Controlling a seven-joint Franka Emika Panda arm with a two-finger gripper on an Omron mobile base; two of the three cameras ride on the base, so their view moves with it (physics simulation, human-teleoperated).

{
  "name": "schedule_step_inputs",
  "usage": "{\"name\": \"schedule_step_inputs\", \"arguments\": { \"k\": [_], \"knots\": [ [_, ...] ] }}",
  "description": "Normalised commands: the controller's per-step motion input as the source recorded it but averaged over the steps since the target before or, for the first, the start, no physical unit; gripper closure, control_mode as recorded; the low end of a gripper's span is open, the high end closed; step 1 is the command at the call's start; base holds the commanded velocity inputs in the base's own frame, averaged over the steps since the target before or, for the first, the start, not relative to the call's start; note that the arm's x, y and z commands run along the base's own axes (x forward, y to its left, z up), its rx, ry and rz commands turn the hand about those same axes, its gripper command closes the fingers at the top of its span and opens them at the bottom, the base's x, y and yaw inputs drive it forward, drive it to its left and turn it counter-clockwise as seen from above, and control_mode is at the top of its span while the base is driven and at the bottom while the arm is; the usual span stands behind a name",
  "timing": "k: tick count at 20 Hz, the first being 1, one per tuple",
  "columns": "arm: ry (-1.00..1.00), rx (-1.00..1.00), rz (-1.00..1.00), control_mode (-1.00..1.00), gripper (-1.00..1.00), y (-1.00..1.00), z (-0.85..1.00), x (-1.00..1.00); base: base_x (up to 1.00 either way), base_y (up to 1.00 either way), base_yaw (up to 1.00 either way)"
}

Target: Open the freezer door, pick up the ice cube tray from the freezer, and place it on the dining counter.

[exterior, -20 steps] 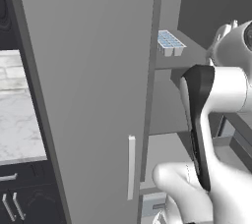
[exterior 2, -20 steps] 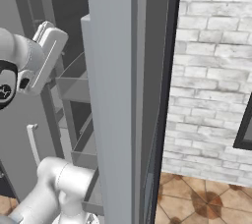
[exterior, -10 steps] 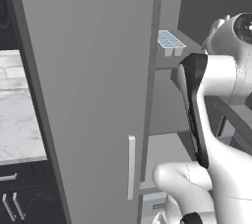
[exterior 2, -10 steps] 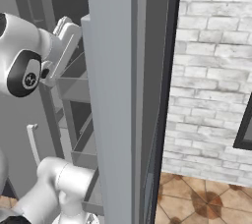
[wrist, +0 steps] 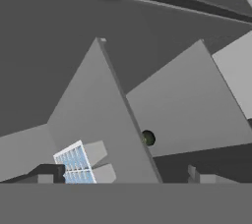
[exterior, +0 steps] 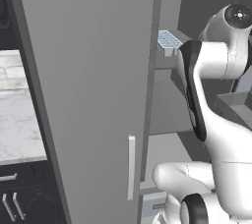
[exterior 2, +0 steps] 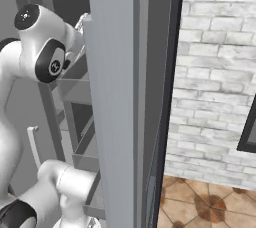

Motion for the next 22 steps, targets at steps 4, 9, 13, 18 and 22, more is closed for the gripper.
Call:
{"name": "schedule_step_inputs", "arguments": {
  "k": [4,9,13,18,22],
  "knots": [
    [0.08,0.00,0.14,-1.00,-1.00,-0.03,0.00,0.46,0.00,0.00,0.00],
    [0.02,0.00,0.24,-1.00,-1.00,0.00,0.00,0.27,0.00,0.00,0.00],
    [-0.01,0.00,0.20,-1.00,-1.00,-0.02,0.00,0.25,0.00,0.00,0.00],
    [-0.13,0.00,0.09,-1.00,-1.00,0.00,-0.02,0.39,0.00,0.00,0.00],
    [-0.16,0.00,0.02,-1.00,-1.00,0.00,-0.16,0.36,0.00,0.00,0.00]
  ]
}}
